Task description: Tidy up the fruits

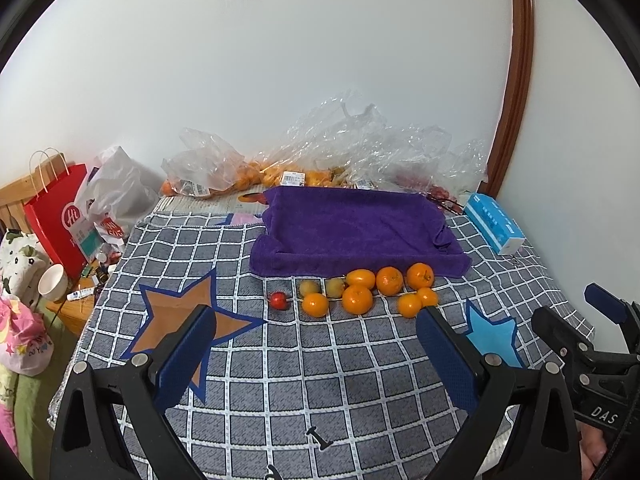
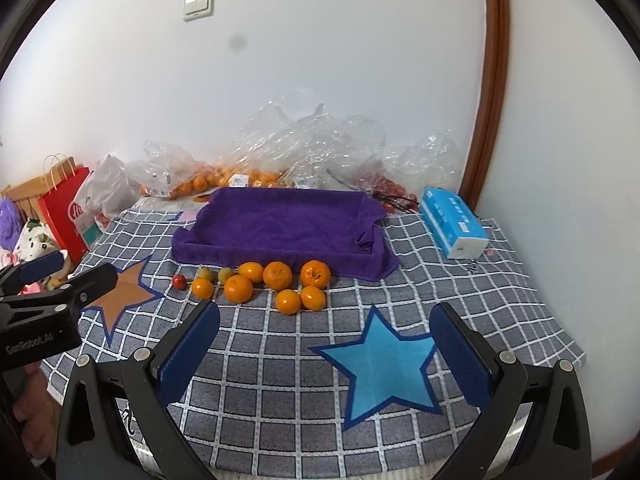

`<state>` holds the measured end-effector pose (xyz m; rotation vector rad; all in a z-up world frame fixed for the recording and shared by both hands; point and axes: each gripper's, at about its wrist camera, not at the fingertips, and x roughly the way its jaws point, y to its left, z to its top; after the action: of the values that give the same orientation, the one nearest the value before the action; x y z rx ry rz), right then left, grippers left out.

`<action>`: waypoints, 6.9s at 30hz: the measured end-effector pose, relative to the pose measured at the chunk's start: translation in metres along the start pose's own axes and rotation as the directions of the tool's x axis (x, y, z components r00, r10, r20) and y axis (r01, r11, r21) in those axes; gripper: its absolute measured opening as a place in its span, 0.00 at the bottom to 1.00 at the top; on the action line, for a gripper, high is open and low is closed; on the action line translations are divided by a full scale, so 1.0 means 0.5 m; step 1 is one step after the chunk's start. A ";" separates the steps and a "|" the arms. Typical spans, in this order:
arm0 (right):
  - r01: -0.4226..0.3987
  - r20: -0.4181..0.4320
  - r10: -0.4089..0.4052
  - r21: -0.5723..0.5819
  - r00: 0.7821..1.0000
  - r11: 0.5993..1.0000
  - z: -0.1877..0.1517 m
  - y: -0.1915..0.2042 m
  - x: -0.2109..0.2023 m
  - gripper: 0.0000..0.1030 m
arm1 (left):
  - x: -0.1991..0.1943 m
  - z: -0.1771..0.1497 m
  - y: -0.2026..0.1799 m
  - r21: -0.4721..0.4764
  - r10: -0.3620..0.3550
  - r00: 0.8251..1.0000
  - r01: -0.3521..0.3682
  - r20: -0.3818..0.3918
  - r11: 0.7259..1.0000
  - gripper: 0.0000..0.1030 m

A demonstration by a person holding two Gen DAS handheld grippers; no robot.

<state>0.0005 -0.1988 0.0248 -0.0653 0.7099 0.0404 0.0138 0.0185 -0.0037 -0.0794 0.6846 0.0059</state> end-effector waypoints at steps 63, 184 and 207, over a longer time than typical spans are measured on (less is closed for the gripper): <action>-0.163 -0.282 0.202 0.154 0.938 0.974 -0.044 -0.072 0.431 0.32 | 0.332 0.009 0.144 -0.113 0.004 0.972 -0.031 -0.234 0.993 0.83; -0.125 -0.055 0.130 0.087 0.990 0.988 0.187 -0.058 0.547 0.32 | 0.500 0.221 0.026 0.006 -0.078 0.980 0.080 -0.182 0.997 0.24; -0.103 -0.133 0.113 0.077 0.985 0.992 0.164 -0.062 0.661 0.32 | 0.622 0.199 0.020 0.017 -0.060 0.959 0.067 -0.276 0.998 0.24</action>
<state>0.3059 -0.2190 -0.1274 0.0376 0.8513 0.1159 0.3174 0.0297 -0.1243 -0.0778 0.9601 -0.0771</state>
